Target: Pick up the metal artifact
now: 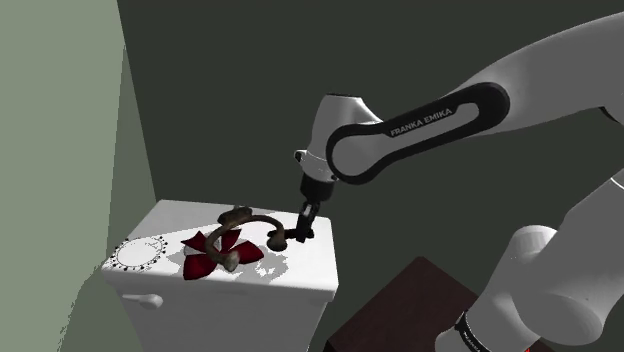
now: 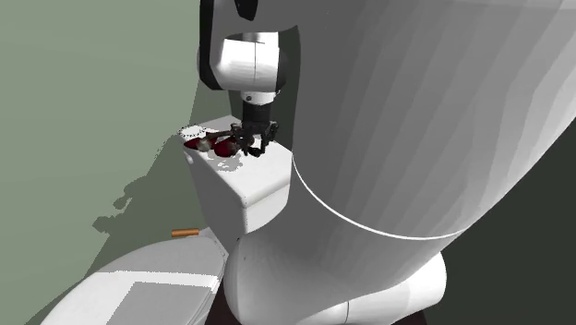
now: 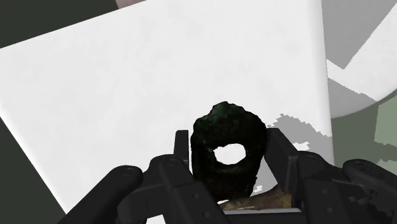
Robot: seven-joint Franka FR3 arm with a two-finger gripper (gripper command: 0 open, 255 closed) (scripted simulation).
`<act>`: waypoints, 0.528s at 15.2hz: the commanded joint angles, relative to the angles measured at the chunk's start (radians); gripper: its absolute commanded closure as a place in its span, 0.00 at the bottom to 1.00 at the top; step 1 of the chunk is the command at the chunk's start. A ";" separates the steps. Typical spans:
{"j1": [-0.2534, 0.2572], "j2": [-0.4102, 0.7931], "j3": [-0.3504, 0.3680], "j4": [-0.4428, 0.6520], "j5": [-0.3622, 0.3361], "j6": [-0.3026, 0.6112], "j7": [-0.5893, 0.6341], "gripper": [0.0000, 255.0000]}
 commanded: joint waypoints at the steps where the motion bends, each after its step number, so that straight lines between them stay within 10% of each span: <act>1: -0.001 -0.015 -0.001 0.017 -0.002 -0.032 0.004 1.00; 8: -0.003 -0.051 -0.005 0.055 -0.006 -0.105 0.012 1.00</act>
